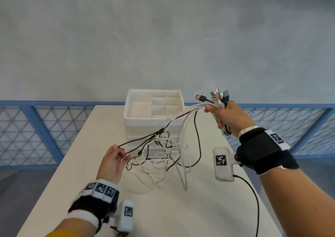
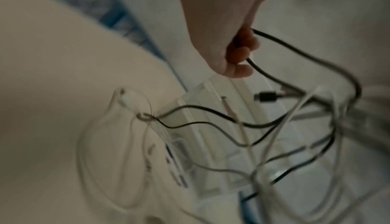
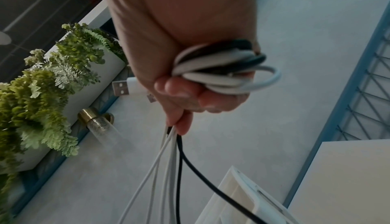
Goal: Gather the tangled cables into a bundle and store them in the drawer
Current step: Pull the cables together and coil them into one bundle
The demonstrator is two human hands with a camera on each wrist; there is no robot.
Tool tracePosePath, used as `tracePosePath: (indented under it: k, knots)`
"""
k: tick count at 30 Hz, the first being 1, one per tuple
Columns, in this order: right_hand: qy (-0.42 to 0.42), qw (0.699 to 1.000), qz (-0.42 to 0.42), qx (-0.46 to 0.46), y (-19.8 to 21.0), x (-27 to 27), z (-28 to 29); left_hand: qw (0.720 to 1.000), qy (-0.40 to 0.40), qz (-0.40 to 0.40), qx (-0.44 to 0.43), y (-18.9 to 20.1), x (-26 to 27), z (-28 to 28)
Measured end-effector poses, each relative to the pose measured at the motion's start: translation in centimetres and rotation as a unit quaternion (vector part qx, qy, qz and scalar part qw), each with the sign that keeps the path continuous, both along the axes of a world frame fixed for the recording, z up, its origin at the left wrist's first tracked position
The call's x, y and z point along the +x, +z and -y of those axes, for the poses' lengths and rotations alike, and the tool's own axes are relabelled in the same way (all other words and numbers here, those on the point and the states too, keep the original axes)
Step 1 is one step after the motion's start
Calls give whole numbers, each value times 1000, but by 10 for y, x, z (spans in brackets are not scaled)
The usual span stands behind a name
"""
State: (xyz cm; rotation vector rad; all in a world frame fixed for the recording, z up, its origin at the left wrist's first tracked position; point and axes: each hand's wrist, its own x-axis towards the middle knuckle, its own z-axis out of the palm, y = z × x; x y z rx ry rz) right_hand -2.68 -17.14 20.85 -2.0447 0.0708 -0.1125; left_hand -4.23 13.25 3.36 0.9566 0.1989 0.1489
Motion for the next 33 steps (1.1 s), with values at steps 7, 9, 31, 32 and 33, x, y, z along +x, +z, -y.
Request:
tracePosePath:
  k: [7, 9, 31, 32, 33]
  knots:
    - [13, 999, 4, -52, 1, -5, -14, 977, -113, 166, -72, 65, -3, 3]
    - [20, 997, -2, -77, -2, -7, -21, 968, -134, 199, -79, 94, -4, 15]
    - [-35, 997, 42, 45, 5, 4, -11, 903, -41, -75, 422, -27, -11, -46]
    - [-29, 997, 52, 45, 9, 4, -13, 868, -84, -86, 482, -35, -15, -41]
    - [-17, 997, 62, 43, 13, 3, -15, 848, -135, -83, 505, -40, -19, -34]
